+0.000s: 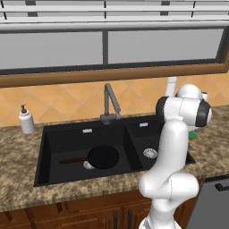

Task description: Pick the pan and sponge and place them into the sink. Then turn on the water.

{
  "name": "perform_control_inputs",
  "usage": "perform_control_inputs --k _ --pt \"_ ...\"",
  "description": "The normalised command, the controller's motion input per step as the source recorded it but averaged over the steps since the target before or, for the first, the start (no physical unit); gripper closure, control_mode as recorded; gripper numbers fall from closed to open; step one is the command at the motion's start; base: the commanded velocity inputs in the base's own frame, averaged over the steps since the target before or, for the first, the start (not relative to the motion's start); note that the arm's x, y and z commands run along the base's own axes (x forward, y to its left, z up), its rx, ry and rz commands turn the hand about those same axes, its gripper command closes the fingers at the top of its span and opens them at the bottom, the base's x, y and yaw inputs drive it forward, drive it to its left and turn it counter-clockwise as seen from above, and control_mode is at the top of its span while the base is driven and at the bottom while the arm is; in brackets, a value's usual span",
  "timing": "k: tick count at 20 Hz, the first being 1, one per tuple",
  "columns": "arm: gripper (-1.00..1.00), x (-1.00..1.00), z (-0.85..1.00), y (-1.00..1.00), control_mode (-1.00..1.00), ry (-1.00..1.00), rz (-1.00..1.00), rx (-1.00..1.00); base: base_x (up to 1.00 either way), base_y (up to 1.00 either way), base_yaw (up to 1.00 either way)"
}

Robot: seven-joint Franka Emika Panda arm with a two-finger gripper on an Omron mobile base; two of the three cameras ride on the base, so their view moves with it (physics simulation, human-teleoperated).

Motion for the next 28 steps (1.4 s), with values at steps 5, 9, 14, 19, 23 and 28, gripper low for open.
perform_control_inputs --k 5,9,14,19,23,28 --pt "-1.00 0.00 -0.08 0.10 -1.00 0.08 0.00 0.04 0.00 0.00 0.00" --pt "-1.00 0.00 -0.10 0.16 -1.00 0.12 0.00 0.03 0.00 0.00 0.00" --pt "-1.00 0.00 -0.17 0.03 -1.00 0.06 0.00 0.05 0.00 0.00 0.00" --pt "-1.00 -0.25 -0.43 0.12 -1.00 0.00 0.00 0.02 0.00 0.00 0.00" --pt "-1.00 -0.54 -0.81 0.42 -1.00 -0.09 -0.03 0.00 0.00 0.00 0.00" --pt "-1.00 -0.53 -1.00 0.61 -1.00 -0.21 -0.11 -0.01 0.00 0.00 0.00"
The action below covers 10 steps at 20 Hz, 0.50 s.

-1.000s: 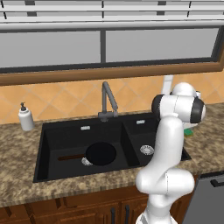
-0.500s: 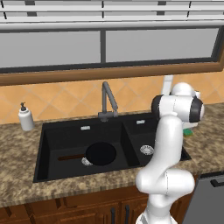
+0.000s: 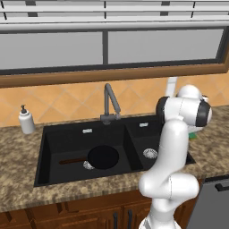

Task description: Pick the pan and sponge and place them into the sink. Then turn on the water.

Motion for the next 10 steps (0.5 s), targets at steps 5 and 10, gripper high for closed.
perform_control_inputs --k 5,10 --pt "-1.00 -0.08 -1.00 0.58 -1.00 -0.12 -0.12 -0.03 0.00 0.00 0.00" --pt "1.00 -0.02 -1.00 0.47 -1.00 -0.01 -0.11 -0.04 0.00 0.00 0.00"
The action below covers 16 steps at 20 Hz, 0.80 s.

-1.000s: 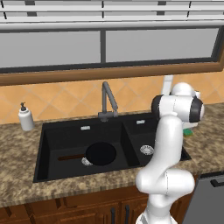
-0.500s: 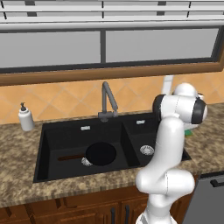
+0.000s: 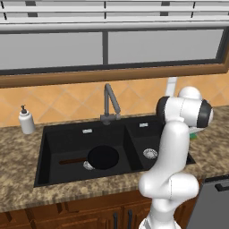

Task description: Pick the pan and sponge and place them into the sink. Then turn on the water.

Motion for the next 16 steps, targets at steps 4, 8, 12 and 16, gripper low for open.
perform_control_inputs --k 4,8,12,16 --pt "1.00 -0.25 -0.89 0.08 -1.00 0.00 -0.05 0.01 0.00 0.00 0.00" --pt "1.00 -0.60 -0.29 0.22 -1.00 0.02 0.08 0.06 0.00 0.00 0.00" --pt "1.00 -0.48 0.34 0.77 -1.00 0.00 0.44 -0.12 0.00 0.00 0.00" --pt "1.00 -0.27 0.77 0.83 -1.00 0.02 0.64 -0.15 0.00 0.00 0.00"
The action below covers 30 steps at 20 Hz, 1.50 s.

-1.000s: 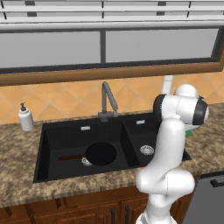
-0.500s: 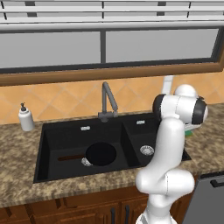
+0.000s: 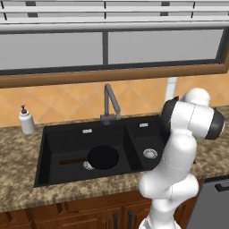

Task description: Pick the pan and sponge and place them into the sink. Then turn on the water.

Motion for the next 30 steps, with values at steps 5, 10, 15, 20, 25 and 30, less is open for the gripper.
perform_control_inputs --k 5,10,15,20,25,30 --pt "1.00 -0.19 0.53 0.43 -1.00 -0.02 0.71 -0.07 0.00 0.00 0.00" --pt "1.00 -0.40 0.42 0.29 -1.00 0.00 0.74 0.00 0.00 0.00 0.00" --pt "1.00 -0.45 0.50 0.21 -1.00 0.06 0.78 0.00 0.00 0.00 0.00" --pt "1.00 -0.51 0.34 0.40 -1.00 0.01 0.76 -0.04 0.00 0.00 0.00" --pt "1.00 -0.57 0.21 0.70 -1.00 0.00 0.62 -0.14 0.00 0.00 0.00" --pt "1.00 -0.46 0.11 0.99 -1.00 -0.04 0.52 -0.19 0.00 0.00 0.00"
